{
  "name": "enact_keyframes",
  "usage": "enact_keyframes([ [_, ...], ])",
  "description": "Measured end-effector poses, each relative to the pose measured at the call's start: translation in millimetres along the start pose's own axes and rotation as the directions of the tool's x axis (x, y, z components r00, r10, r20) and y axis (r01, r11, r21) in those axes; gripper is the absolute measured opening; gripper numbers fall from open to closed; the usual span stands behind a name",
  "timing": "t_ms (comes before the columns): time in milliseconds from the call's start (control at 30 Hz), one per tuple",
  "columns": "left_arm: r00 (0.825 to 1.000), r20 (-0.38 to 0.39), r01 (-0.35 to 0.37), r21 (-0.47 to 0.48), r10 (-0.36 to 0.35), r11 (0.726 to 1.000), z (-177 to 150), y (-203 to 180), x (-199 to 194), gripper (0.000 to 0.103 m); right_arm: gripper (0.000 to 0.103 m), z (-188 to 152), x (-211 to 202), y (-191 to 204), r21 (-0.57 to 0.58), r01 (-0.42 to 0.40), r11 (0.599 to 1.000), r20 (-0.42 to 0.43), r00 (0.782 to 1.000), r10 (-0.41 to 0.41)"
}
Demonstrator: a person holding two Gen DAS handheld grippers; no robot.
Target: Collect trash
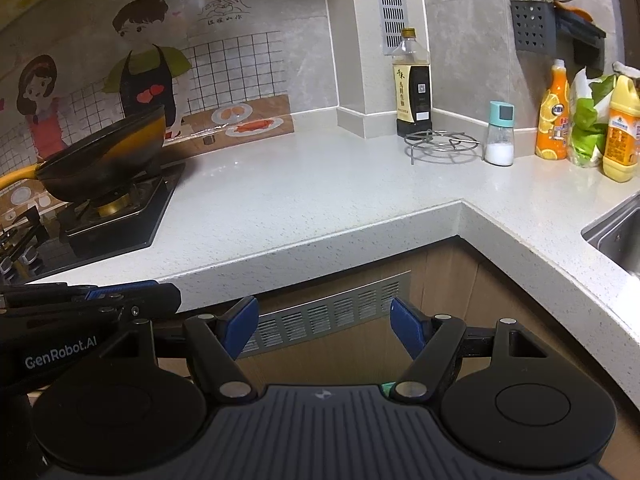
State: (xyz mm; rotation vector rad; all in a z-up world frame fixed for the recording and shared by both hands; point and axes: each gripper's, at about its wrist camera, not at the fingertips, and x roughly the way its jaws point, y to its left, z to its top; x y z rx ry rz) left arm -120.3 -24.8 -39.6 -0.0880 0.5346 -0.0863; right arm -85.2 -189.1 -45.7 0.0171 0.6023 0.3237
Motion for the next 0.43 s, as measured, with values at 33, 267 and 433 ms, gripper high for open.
enact_keyframes([
  [33,1.0,-0.001,0.0,0.0,0.0,1.0,0.4,0.1,0.6,0.015,0.074,0.1,0.2,-0.1,-0.001,-0.001,1.0,0.0,1.0,0.001],
  [267,1.0,-0.019,0.007,0.0,-0.007,1.0,1.5,3.9,8.8,0.015,0.074,0.1,6.1,0.8,-0.003,0.002,1.0,-0.007,1.0,-0.002],
  [433,0.999,-0.048,-0.011,-0.004,0.011,1.0,6.3,14.8,20.3,0.016,0.076,2.1,18.1,-0.5,-0.025,-0.004,1.0,-0.004,1.0,0.004],
])
